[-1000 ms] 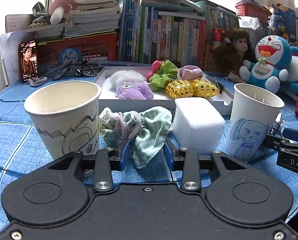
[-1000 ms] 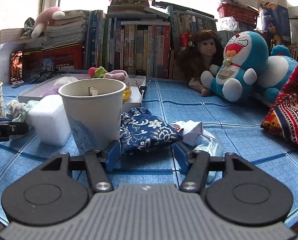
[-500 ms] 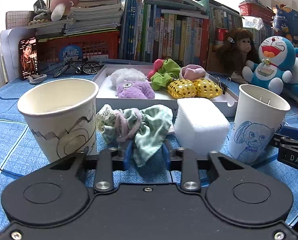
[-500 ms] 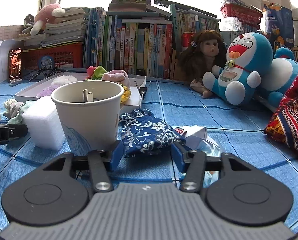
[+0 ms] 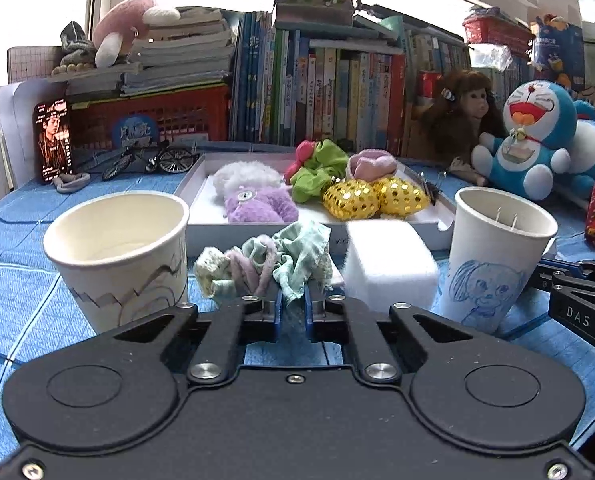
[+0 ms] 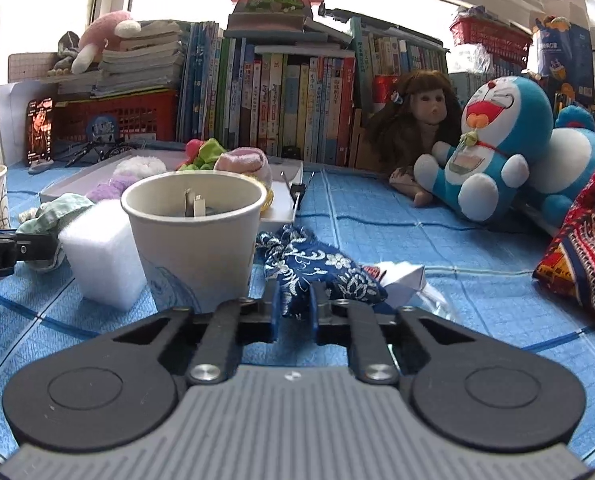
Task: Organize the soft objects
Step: 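Carry the mint cloth and blue floral pouch into the white tray with both grippers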
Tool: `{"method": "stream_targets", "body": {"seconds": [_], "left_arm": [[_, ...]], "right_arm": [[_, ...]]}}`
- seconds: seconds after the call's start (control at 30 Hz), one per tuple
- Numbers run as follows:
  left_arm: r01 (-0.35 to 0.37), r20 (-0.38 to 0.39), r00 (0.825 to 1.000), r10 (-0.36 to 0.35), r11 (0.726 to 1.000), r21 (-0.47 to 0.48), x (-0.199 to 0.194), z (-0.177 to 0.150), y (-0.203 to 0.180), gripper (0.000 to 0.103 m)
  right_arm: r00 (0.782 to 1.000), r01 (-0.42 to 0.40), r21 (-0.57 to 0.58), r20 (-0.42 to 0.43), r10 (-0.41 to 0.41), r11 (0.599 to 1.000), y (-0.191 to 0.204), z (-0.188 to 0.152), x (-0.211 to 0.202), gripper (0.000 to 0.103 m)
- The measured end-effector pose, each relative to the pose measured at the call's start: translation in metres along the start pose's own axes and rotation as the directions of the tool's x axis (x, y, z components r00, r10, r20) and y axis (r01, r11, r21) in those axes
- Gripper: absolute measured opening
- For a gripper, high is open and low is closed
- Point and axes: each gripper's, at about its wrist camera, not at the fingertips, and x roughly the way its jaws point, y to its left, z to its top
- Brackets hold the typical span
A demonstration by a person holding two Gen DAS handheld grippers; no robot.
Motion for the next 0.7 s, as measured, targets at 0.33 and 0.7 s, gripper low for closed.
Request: {"method": "stream_targets", "body": {"seconds": [0.33, 0.7], "left_arm": [[0.039, 0.055, 0.998, -0.038, 0.999, -0.014, -0.016, 0.024, 0.002, 0.009], [0.089, 0.121, 0.989, -0.084, 0.995, -0.036, -0.032, 0.074, 0.014, 0.009]], "right_arm": [[0.997, 0.026, 0.042, 0.077, -0.030, 0.999, -0.010, 0.021, -0.014, 0.014], [0.981, 0.045, 0.081, 0.183, -0.060, 0.996, -0.020, 0.054, -0.028, 0.011]]}}
